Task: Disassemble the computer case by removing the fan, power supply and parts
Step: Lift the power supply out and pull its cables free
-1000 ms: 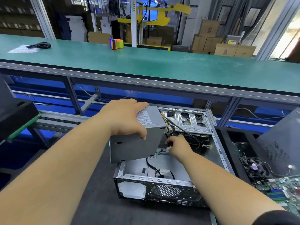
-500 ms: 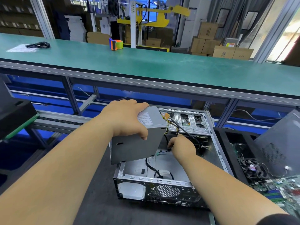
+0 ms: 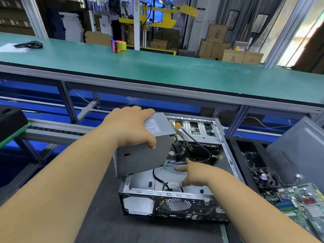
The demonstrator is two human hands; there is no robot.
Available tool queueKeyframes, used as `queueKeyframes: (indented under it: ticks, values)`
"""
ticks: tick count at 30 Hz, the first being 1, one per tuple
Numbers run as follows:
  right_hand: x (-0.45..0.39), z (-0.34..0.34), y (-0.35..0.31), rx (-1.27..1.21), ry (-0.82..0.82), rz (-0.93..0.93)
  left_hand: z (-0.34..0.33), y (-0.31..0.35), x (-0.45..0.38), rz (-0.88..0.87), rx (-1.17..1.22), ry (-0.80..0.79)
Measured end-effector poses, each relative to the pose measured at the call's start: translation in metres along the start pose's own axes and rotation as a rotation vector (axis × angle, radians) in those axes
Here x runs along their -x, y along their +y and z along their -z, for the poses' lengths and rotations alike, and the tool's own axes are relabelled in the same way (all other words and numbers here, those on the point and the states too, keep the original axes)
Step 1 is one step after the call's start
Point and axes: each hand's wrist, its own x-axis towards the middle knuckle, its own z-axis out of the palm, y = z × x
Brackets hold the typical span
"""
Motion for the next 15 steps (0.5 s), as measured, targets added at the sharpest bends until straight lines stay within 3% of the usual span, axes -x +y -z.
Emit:
queueKeyframes:
  ticks: [3, 5, 9, 11, 13, 15]
  values:
    - [0.007, 0.003, 0.003, -0.097, 0.018, -0.054, 0.000, -0.001, 0.000, -0.001, 0.000, -0.001]
    - [0.009, 0.006, 0.005, -0.174, 0.161, -0.072, 0.000, -0.002, 0.000, 0.011, 0.017, -0.003]
    - [0.016, 0.016, 0.000, -0.358, 0.835, -0.101, 0.001, -0.005, 0.001, 0.022, 0.031, -0.023]
    - [0.016, 0.025, -0.003, -0.426, 1.067, -0.012, 0.001, -0.005, 0.001, 0.026, 0.036, -0.020]
    - [0.014, 0.038, -0.006, -0.462, 1.104, 0.098, 0.002, -0.005, 0.001, 0.028, 0.025, -0.015]
    - [0.011, 0.054, -0.011, -0.529, 0.988, 0.171, 0.002, -0.004, 0.001, 0.026, 0.011, -0.017]
